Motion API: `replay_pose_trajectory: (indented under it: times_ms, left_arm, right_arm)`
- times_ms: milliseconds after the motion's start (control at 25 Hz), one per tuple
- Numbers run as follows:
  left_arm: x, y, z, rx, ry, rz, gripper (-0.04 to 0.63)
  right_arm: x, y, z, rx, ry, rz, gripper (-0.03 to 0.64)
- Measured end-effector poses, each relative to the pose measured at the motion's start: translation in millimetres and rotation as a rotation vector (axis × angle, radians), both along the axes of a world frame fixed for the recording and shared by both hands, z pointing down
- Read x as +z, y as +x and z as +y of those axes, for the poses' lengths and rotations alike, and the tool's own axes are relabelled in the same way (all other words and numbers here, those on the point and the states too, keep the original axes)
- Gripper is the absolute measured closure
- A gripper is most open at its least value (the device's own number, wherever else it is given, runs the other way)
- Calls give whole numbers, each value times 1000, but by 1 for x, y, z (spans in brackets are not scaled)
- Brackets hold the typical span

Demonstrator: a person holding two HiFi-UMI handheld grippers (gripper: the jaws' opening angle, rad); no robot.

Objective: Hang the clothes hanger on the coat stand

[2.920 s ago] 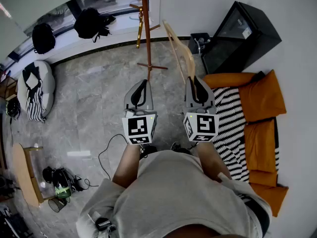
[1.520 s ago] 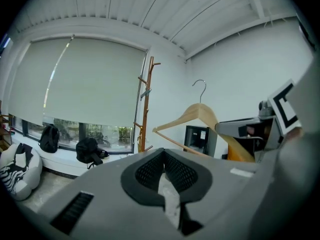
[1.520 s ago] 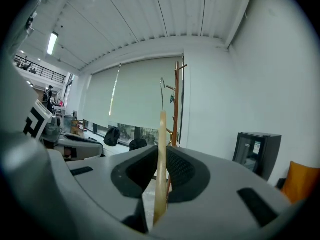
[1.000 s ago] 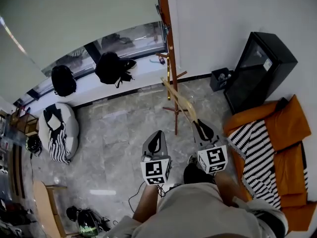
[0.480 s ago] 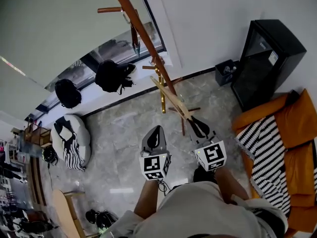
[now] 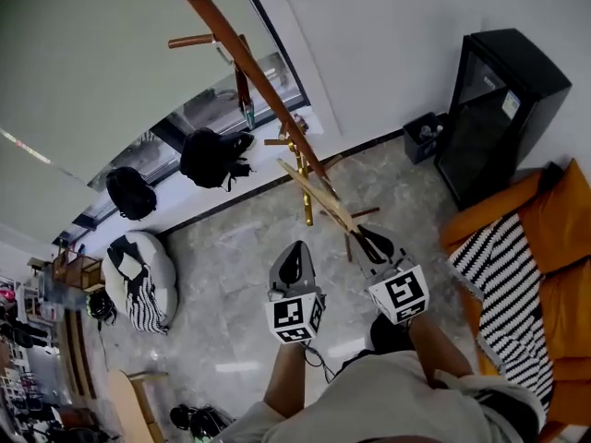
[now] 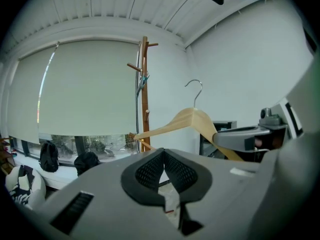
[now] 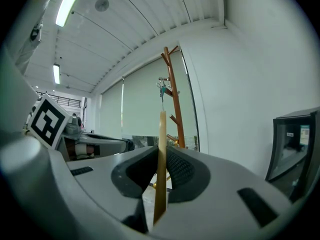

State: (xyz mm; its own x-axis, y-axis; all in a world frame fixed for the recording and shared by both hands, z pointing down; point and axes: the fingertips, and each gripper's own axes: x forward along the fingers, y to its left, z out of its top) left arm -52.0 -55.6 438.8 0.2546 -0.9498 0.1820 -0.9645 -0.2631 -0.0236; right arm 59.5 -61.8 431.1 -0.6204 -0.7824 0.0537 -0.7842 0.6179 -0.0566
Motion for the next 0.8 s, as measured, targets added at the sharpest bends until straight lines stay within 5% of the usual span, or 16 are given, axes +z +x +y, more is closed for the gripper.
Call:
replay_pose_trajectory:
  times_ms: [280, 440, 800]
  left_arm:
    - [-8, -12, -31, 6, -13, -22, 586]
    - [-2, -13, -45, 22, -76, -108, 586]
    - [-10, -27, -75, 10, -46, -174, 586]
  right_arm:
    - [-11, 0, -29, -35, -1, 14, 570]
    - [-16, -1, -49, -78, -6, 26, 569]
    - [-17, -14, -76, -214, -55, -32, 569]
